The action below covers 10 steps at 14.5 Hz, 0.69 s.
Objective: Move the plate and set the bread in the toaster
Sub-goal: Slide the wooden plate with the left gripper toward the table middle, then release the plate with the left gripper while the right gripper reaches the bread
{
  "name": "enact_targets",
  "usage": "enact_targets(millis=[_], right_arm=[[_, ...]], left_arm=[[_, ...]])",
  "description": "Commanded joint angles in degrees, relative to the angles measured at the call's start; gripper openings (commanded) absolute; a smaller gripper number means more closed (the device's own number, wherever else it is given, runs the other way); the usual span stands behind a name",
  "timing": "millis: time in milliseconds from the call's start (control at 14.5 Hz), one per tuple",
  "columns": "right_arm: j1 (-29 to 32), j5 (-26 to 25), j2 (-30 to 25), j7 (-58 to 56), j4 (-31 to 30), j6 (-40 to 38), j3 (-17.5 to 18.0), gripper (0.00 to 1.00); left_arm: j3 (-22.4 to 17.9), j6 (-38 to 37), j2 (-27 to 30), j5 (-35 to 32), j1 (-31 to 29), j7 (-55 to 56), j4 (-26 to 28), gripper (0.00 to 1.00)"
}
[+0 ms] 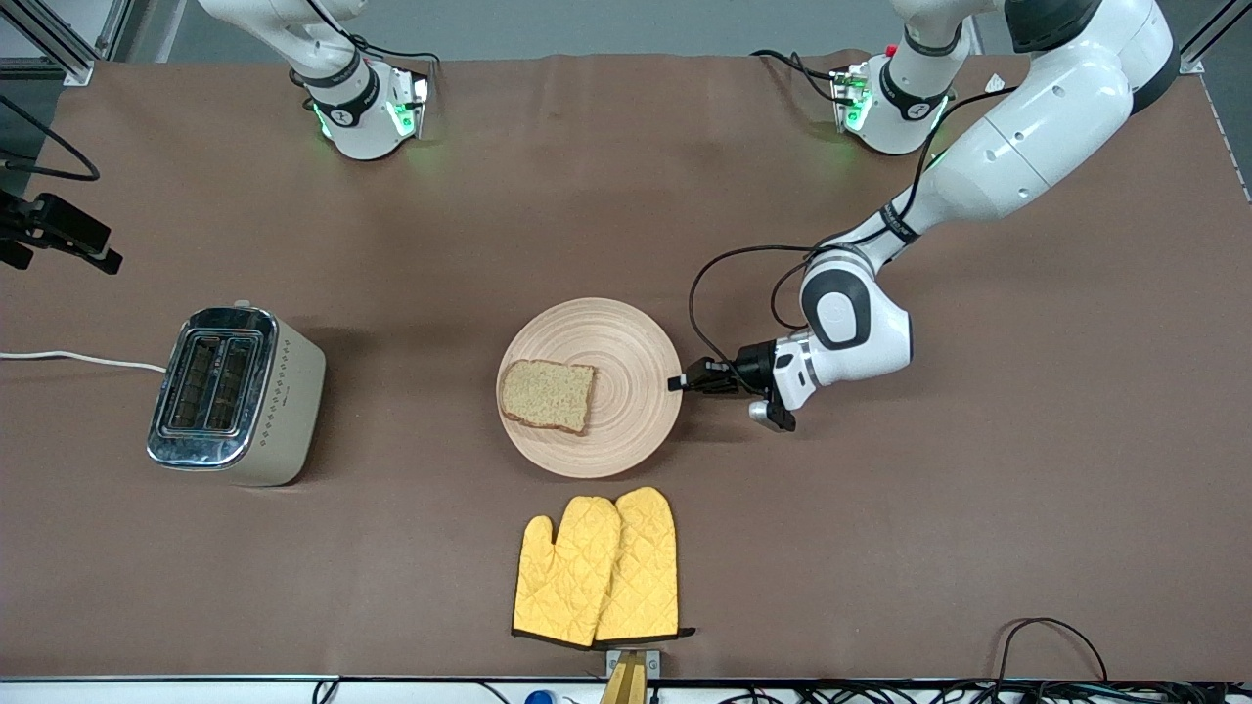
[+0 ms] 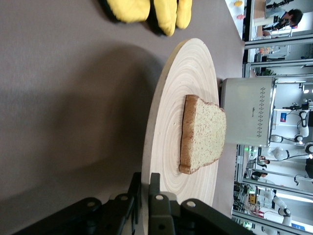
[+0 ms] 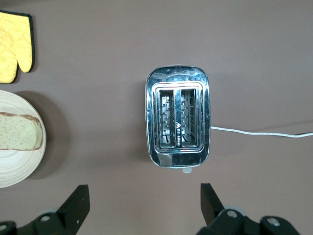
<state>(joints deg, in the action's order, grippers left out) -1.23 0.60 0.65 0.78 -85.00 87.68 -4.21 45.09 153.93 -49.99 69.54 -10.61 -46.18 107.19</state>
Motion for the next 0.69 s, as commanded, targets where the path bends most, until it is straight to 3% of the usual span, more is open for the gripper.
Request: enact_targets(millis=[0,344,413,619], right_arm=[[-0.4,0.1,1.5,-1.1,0.1,-0.4,0.2,1.0],[-4.5,2.6,3.3,-0.2,-0.9,0.2,0.3,1.0],[-5.1,5.5,4.0,0.4,-1.2,0.6,0.2,1.0],[-8.2,8.0,8.2,5.6,-1.7,6.3,0.2,1.0]], left_arm=[[0.9,0.1,-0.3,5.3,-0.5,-6.2,1.4,0.01],[0.3,0.1,-1.3,10.6,0.3,-11.6,1.8,0.04],[-0.1,0.1,-1.4,10.6,0.2,-11.6,1.7,0.15],[-1.5,0.1,-1.8,10.6,1.1,-11.6,1.1,0.29]])
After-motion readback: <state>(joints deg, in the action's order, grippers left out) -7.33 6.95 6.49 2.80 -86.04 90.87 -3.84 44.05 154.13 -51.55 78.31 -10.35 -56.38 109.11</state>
